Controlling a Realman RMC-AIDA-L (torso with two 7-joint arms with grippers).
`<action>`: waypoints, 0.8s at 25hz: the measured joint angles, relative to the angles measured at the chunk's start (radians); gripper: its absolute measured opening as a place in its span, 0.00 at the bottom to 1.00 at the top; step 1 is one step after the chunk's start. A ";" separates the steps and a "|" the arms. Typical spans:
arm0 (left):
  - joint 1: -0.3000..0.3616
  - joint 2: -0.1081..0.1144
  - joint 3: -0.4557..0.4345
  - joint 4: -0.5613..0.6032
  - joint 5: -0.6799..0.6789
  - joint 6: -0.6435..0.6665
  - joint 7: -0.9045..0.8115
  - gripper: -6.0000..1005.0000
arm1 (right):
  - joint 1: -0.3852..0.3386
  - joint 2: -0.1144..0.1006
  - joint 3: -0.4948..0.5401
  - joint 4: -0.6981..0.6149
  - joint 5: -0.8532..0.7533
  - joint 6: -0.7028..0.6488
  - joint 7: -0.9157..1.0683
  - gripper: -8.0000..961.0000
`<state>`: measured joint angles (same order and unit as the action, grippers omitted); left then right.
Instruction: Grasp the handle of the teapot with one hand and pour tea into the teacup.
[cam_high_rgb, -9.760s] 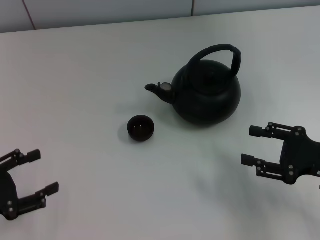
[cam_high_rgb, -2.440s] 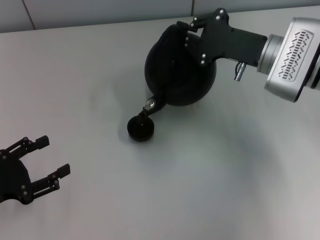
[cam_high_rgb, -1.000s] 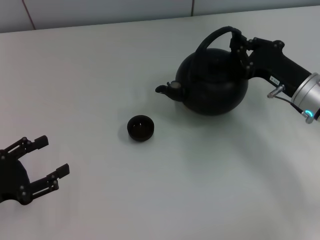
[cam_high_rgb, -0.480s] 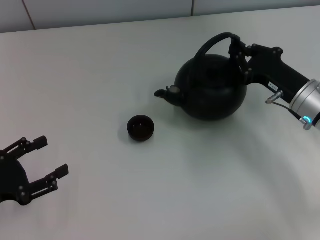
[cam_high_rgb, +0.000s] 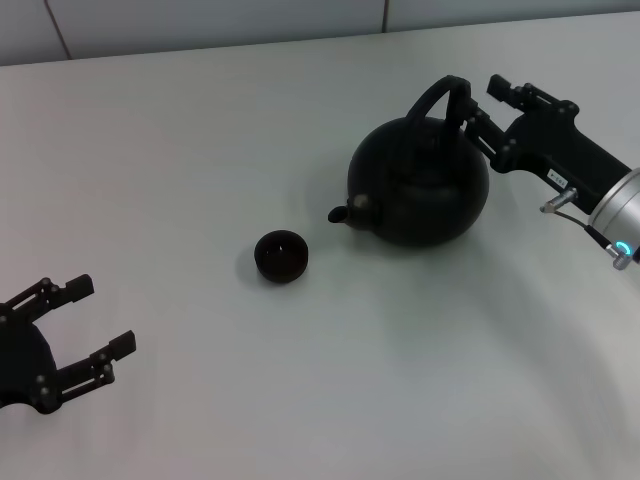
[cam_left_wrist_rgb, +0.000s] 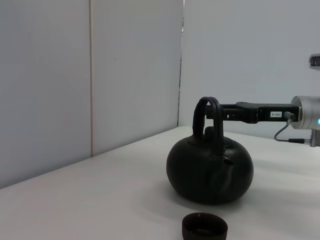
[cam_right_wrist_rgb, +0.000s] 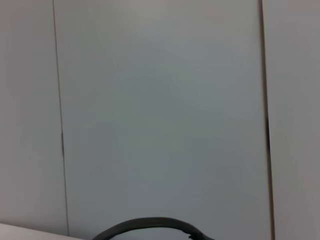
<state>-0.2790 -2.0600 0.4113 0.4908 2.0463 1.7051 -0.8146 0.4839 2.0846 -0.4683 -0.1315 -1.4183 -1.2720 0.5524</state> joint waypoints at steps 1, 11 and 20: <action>0.000 0.000 0.000 0.000 0.000 0.000 0.000 0.81 | -0.003 0.000 0.001 -0.002 0.000 -0.005 0.000 0.35; -0.005 -0.001 0.000 0.000 0.000 0.003 0.001 0.81 | -0.055 -0.001 0.007 0.001 0.000 -0.054 -0.002 0.75; -0.008 -0.001 0.001 -0.021 0.000 -0.003 0.010 0.81 | -0.221 0.000 0.071 0.033 0.000 -0.194 -0.005 0.76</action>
<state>-0.2866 -2.0611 0.4122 0.4699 2.0463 1.7019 -0.8046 0.2625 2.0846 -0.3977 -0.0984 -1.4179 -1.4656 0.5475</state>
